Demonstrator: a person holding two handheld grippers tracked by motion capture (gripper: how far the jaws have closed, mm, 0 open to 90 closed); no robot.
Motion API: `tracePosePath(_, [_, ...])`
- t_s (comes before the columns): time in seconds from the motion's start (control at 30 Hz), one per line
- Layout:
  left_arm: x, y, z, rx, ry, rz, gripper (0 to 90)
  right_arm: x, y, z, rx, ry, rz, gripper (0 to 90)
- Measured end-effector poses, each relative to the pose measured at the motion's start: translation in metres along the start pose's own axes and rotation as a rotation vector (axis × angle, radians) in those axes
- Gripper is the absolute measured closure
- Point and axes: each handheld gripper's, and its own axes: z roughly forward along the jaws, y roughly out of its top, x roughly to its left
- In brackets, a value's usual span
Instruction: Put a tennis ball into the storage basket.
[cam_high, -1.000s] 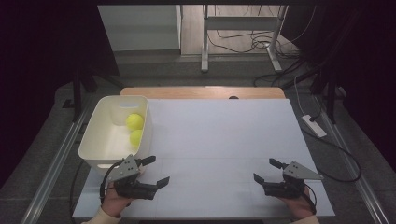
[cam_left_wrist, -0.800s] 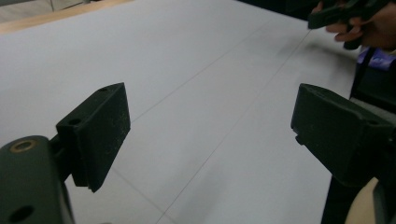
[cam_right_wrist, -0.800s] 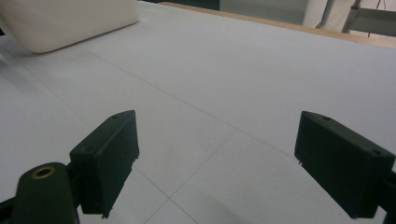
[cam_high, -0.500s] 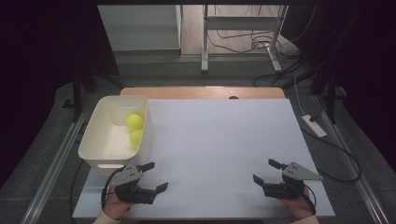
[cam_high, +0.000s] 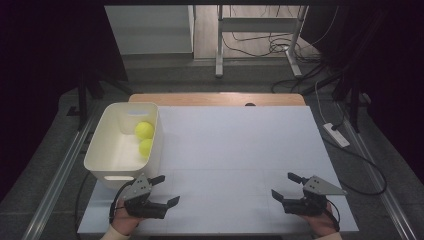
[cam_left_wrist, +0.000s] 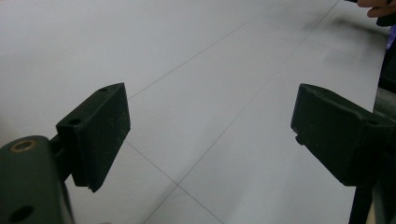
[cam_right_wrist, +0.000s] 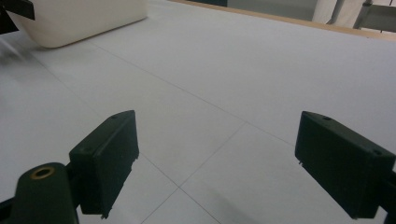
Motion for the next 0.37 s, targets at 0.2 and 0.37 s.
tracePosePath(0.2, [-0.0008, 0.0, 0.0002, -0.003, -0.004, -0.002, 13.1, -0.0004, -0.0002, -0.001, -0.005, 0.004, 0.001, 13.5])
tracePosePath(0.37, [-0.0012, 0.0003, 0.0004, -0.002, -0.004, 0.003, 13.1, -0.0001, 0.0, -0.0014, -0.002, 0.007, -0.005, 13.6])
